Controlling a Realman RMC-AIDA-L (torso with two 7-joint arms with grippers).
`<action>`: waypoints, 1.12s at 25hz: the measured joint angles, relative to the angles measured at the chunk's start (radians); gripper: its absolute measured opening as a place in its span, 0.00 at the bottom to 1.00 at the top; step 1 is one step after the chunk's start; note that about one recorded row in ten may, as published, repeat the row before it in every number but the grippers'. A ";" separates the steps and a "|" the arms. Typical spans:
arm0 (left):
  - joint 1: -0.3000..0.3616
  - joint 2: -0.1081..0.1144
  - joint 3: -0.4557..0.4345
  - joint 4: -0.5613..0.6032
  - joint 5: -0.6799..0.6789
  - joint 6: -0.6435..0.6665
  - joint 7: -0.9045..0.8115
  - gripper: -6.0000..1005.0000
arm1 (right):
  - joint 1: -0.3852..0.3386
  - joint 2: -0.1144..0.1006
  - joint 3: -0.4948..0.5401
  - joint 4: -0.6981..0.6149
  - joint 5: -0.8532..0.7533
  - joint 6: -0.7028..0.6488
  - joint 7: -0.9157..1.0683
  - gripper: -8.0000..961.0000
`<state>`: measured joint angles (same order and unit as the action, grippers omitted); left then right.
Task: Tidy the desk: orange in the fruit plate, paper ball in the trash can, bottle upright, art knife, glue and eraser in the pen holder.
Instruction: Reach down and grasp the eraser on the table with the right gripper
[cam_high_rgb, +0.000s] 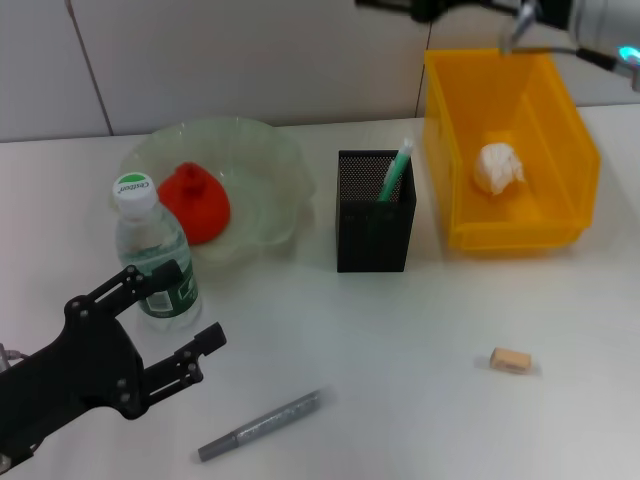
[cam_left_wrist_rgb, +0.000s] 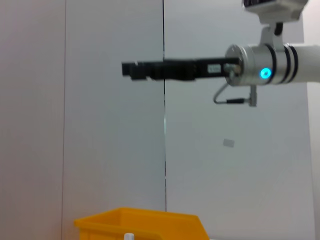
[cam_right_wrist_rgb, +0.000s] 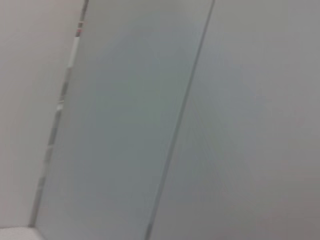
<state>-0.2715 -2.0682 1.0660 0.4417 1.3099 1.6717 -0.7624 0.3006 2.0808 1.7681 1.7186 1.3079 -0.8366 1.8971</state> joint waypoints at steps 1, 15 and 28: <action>0.000 0.000 0.000 0.000 0.000 0.002 0.000 0.78 | -0.012 0.001 0.029 -0.008 0.012 -0.094 -0.006 0.80; -0.001 0.004 -0.001 0.000 0.000 0.016 -0.019 0.78 | -0.051 0.003 0.278 -0.141 0.098 -0.517 0.037 0.80; -0.020 0.007 -0.002 0.003 0.000 -0.001 -0.062 0.78 | 0.016 -0.025 0.444 -0.188 -0.150 -0.796 0.183 0.80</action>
<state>-0.2916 -2.0615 1.0638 0.4447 1.3101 1.6704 -0.8245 0.3164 2.0557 2.2123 1.5304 1.1577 -1.6327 2.0798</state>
